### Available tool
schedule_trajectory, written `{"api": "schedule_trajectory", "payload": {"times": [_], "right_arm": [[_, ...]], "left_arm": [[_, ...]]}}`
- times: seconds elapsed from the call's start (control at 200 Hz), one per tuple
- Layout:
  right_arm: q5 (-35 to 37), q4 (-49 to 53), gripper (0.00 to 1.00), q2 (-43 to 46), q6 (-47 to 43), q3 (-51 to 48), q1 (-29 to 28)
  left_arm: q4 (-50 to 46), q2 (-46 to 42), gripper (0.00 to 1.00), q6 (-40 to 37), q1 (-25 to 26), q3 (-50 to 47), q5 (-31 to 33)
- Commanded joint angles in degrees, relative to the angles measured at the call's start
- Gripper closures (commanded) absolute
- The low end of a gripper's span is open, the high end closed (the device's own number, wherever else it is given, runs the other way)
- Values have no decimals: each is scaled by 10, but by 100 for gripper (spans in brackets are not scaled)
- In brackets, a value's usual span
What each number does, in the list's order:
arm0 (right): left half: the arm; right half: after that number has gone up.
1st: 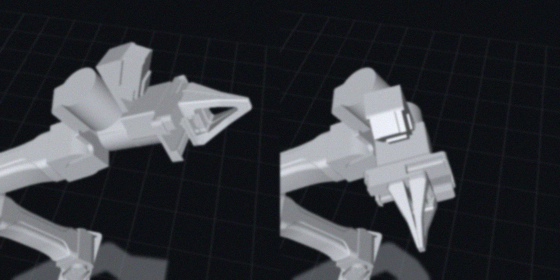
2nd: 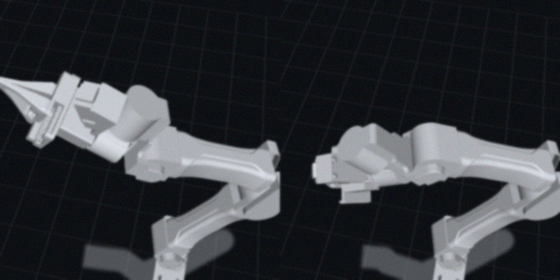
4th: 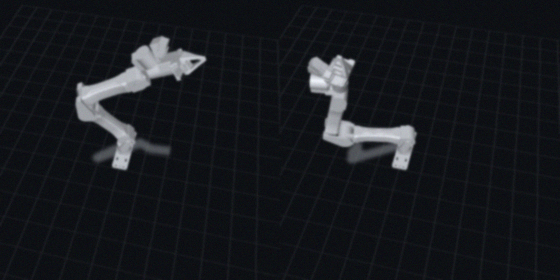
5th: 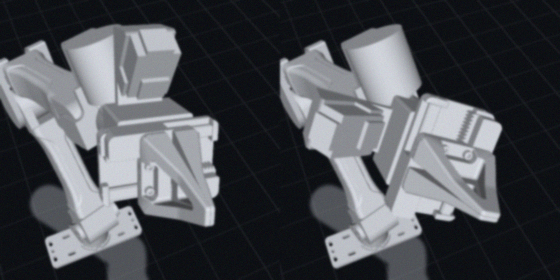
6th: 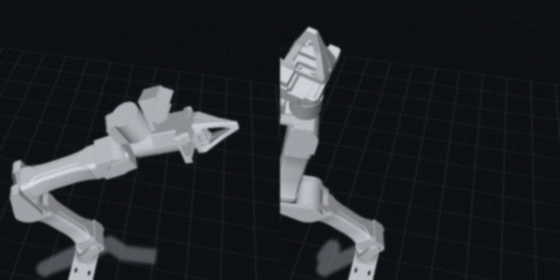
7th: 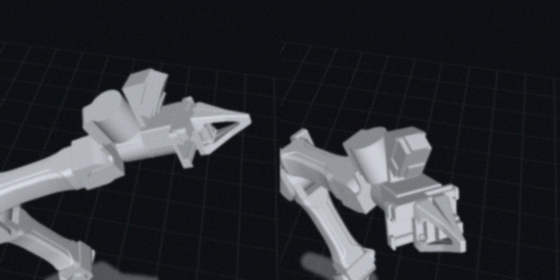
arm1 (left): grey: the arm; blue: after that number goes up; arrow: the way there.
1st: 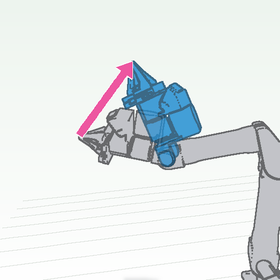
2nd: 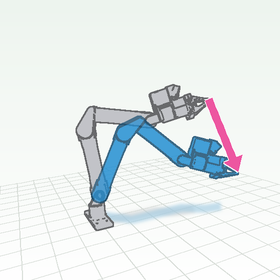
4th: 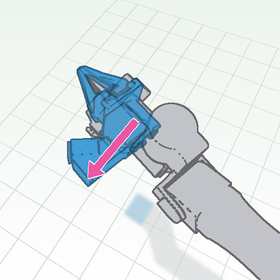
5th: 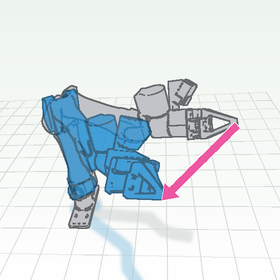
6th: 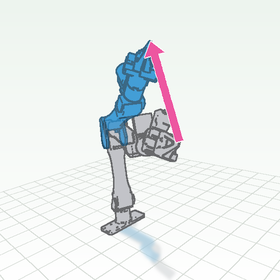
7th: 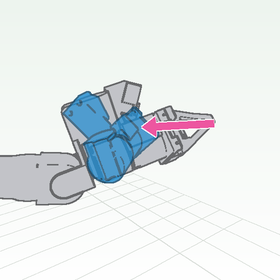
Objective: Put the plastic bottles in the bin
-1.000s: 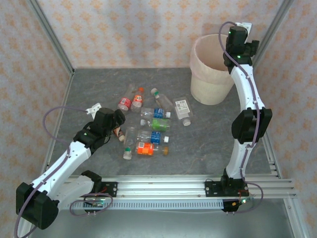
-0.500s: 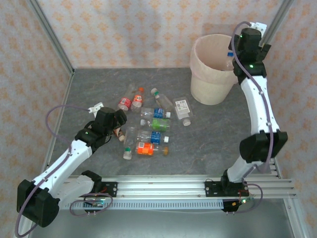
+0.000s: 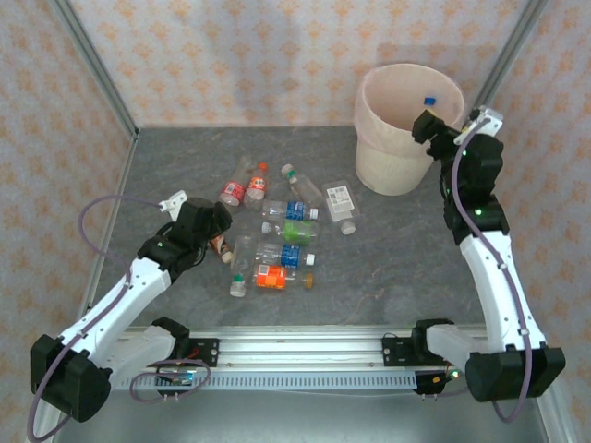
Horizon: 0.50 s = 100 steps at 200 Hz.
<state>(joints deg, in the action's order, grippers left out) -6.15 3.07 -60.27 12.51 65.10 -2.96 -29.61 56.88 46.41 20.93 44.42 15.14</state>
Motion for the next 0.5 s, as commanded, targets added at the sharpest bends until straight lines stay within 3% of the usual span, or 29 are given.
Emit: {"api": "schedule_trajectory", "payload": {"times": [0.0,0.06,0.165,0.295,0.395,0.495], "right_arm": [[-111,-55,1,24,58,-38,-4],[-160,-54,1,29,69,-53,-6],[-242,-59,1,37,38,-78,-10],[-253,-61,1,49,17,-104,-13],[-238,-57,1,52,17,-109,-13],[-244,-52,1,52,16,-111,-15]], "left_arm": [[-79,28,0,44,-6,42,68],[-92,52,0,52,-17,51,59],[-75,100,1,35,-69,57,-10],[-38,145,1,10,-127,61,-34],[-1,179,1,-5,-171,70,-87],[5,223,3,-15,-185,96,-118]]}}
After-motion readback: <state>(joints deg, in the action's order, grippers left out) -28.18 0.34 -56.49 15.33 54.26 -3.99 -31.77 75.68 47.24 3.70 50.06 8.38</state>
